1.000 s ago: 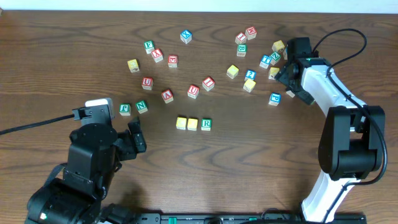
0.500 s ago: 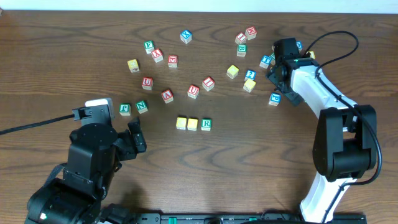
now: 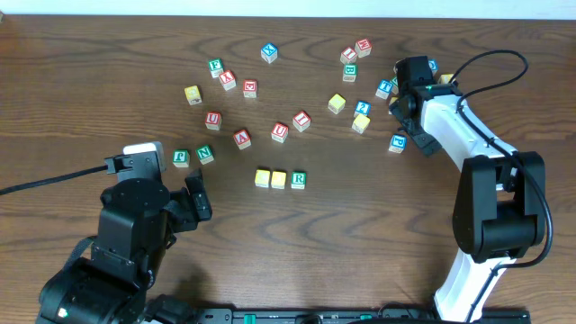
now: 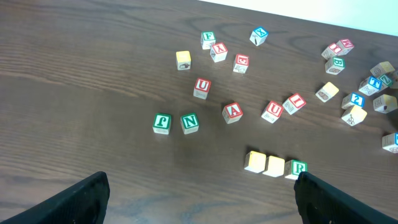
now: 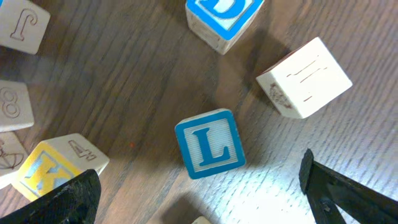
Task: Spell out CORL
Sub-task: 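Align the right gripper above the blue L block, then lower the right gripper and grasp the blue L block, then carry the L block with the right gripper toward the R block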
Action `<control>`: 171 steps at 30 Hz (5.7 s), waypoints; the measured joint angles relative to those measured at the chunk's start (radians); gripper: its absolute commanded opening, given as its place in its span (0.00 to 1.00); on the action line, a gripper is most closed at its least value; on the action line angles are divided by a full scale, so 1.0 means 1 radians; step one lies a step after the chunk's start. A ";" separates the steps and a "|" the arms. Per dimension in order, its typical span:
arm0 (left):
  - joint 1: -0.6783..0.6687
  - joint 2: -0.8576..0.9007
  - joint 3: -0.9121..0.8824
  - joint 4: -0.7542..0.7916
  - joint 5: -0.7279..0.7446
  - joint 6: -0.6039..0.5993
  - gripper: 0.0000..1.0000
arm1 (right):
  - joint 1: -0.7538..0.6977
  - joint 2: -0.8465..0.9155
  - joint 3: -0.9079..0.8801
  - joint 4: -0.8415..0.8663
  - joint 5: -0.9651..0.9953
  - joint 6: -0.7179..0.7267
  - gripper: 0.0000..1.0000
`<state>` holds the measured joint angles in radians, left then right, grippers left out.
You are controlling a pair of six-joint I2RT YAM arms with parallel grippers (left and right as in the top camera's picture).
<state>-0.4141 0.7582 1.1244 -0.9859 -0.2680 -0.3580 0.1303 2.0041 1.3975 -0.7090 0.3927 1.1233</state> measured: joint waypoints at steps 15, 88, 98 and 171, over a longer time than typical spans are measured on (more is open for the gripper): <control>0.000 0.000 0.000 0.000 0.000 0.000 0.93 | -0.105 0.080 0.006 -0.005 -0.128 0.003 0.91; 0.000 0.021 0.000 -0.039 0.000 0.019 0.93 | -0.107 0.142 0.161 -0.151 -0.156 -0.041 0.18; 0.000 0.021 0.000 -0.043 0.000 0.019 0.93 | -0.101 0.142 0.409 -0.358 -0.161 -0.159 0.11; 0.000 0.025 0.000 -0.052 0.000 0.019 0.93 | 0.555 -0.021 0.382 -0.563 -0.083 -0.367 0.05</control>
<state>-0.4141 0.7830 1.1244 -1.0378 -0.2676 -0.3389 0.6849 1.9835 1.7794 -1.2720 0.3099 0.7567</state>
